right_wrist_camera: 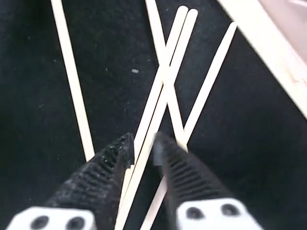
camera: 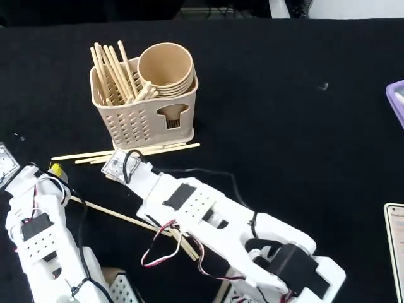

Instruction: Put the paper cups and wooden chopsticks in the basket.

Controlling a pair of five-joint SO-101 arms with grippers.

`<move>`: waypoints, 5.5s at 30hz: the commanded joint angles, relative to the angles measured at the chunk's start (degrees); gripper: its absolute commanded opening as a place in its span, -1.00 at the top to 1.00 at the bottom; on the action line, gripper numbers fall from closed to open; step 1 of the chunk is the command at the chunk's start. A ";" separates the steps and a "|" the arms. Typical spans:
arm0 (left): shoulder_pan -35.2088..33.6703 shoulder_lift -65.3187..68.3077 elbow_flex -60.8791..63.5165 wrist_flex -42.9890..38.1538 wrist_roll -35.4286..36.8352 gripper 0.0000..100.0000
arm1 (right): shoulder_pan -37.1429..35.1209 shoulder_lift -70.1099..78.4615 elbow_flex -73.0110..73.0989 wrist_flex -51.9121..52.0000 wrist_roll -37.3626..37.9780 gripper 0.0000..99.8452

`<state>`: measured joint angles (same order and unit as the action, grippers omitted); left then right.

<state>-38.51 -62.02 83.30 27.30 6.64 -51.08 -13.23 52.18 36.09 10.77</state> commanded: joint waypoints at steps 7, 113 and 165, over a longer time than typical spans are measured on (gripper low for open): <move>0.13 -0.53 -0.31 -0.79 -0.26 0.56 | 0.79 8.04 -5.49 -0.97 0.44 0.73; 0.04 -0.53 -0.31 -0.79 -0.26 0.56 | 0.97 12.00 -10.07 4.92 9.67 0.72; 0.04 -0.53 -0.31 -0.79 -0.26 0.56 | 7.56 5.49 -15.52 16.70 16.00 0.98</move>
<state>-38.51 -62.02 83.30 27.30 6.64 -46.77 3.91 35.21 50.68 26.86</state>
